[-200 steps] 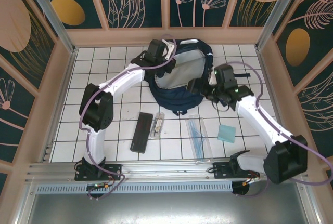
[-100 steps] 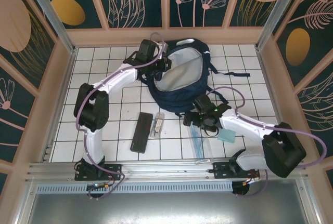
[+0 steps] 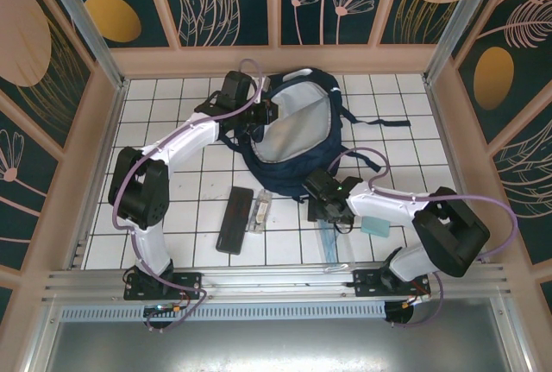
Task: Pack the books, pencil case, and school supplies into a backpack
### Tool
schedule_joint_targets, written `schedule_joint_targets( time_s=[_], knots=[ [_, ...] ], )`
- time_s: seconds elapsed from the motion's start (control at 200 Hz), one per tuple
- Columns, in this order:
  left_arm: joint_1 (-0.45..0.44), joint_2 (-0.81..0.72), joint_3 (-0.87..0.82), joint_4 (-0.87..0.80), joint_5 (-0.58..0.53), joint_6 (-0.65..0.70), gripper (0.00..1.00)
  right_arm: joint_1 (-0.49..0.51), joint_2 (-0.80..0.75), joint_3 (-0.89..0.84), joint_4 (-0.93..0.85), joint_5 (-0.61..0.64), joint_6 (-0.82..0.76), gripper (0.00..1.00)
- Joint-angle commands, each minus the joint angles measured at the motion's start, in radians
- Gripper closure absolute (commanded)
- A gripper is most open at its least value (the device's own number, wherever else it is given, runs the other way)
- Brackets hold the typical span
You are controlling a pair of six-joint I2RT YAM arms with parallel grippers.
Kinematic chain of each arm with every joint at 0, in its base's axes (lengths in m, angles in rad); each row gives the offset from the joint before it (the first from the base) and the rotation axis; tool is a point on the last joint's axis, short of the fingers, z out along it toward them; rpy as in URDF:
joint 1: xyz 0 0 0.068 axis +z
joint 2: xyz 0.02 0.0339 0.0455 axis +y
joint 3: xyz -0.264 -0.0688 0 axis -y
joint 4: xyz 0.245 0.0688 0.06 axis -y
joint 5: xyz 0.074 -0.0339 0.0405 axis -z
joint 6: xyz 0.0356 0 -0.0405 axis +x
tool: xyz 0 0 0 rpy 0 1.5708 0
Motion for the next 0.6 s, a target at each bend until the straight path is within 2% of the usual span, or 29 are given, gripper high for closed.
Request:
schedule_joint_targets(
  time_s=[0.0,0.08,0.335,0.385,0.505,0.595],
  knots=[
    [0.046,-0.038,0.008,0.134,0.001,-0.059,1.00,0.009,0.051,-0.032,0.061,-0.007,0.000,0.34],
    [0.063,-0.023,0.018,0.143,-0.010,-0.061,1.00,0.009,0.044,-0.031,0.063,-0.002,0.000,0.46],
    [0.097,0.032,0.062,0.149,-0.052,-0.050,1.00,-0.009,0.003,-0.009,0.031,0.010,-0.004,0.60],
    [0.104,0.041,0.071,0.148,-0.052,-0.048,1.00,-0.021,-0.018,-0.003,0.022,0.009,-0.006,0.60],
    [0.116,0.048,0.075,0.153,-0.043,-0.053,1.00,-0.055,-0.091,0.002,0.018,-0.014,-0.006,0.70],
    [0.117,0.045,0.074,0.158,-0.030,-0.058,1.00,-0.100,-0.153,-0.004,0.032,-0.057,-0.010,0.73]
  ],
)
